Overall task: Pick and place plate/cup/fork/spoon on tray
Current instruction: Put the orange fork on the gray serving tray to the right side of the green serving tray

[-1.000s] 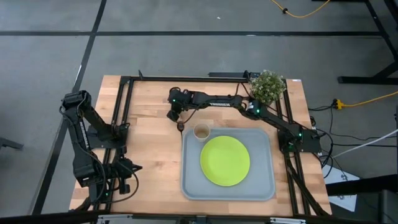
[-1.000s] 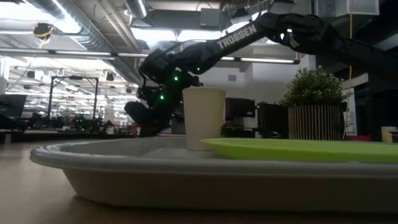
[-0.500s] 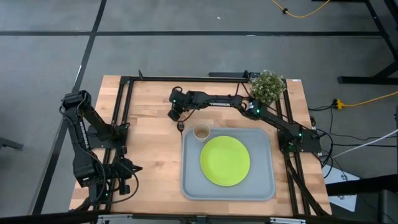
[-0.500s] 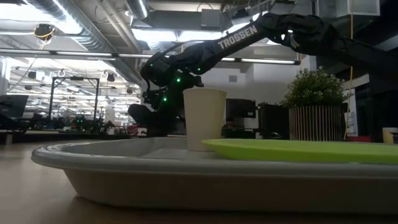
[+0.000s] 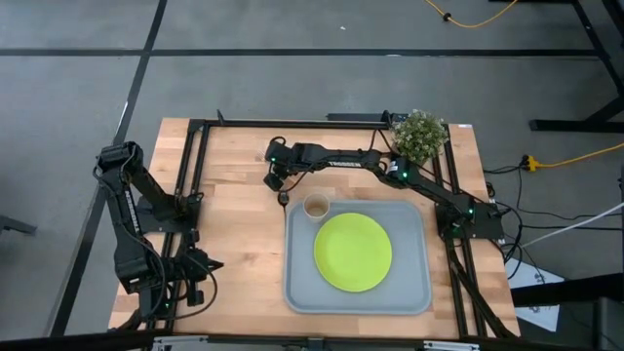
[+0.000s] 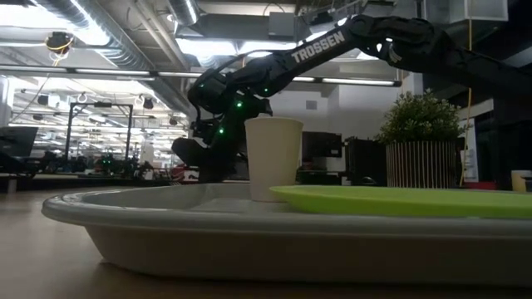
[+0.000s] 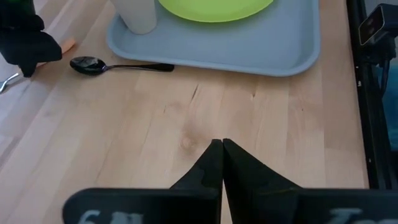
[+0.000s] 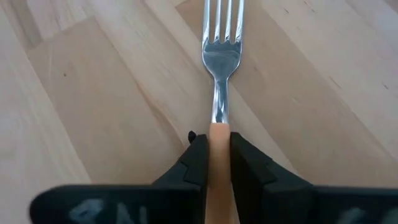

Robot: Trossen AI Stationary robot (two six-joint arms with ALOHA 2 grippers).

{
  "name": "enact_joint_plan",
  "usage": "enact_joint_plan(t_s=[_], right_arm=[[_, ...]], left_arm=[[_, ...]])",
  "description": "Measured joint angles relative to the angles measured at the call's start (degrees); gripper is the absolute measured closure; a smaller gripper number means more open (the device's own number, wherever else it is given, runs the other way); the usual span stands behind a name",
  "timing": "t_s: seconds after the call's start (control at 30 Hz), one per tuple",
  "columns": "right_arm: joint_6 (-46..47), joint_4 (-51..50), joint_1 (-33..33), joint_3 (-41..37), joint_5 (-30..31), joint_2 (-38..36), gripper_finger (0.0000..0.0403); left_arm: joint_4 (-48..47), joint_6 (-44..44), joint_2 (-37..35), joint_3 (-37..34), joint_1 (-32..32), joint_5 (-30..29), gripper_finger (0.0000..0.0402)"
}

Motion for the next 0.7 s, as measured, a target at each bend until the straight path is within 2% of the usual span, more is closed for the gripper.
enact_joint_plan(t_s=[0.27, 0.37, 0.57, 0.7], right_arm=[[-3.1, -4.7, 1.4, 7.0, -2.4, 0.5, 0.0358], [-4.5, -4.0, 2.9, 6.0, -2.1, -3.7, 0.0358], [-6.1, -12.2, 5.3, 7.2, 8.5, -11.9, 0.0358], [-2.9, -22.6, 7.3, 7.2, 13.5, -18.5, 0.0358]], left_arm=[[0.7, 0.0, 0.0, 0.0, 0.0, -0.2, 0.0401], [0.7, 0.2, 0.0, 0.0, 0.0, -0.4, 0.0401], [0.7, 0.2, 0.0, 0.0, 0.0, -0.7, 0.0401], [0.7, 0.2, 0.0, 0.0, 0.0, -0.7, 0.0401]])
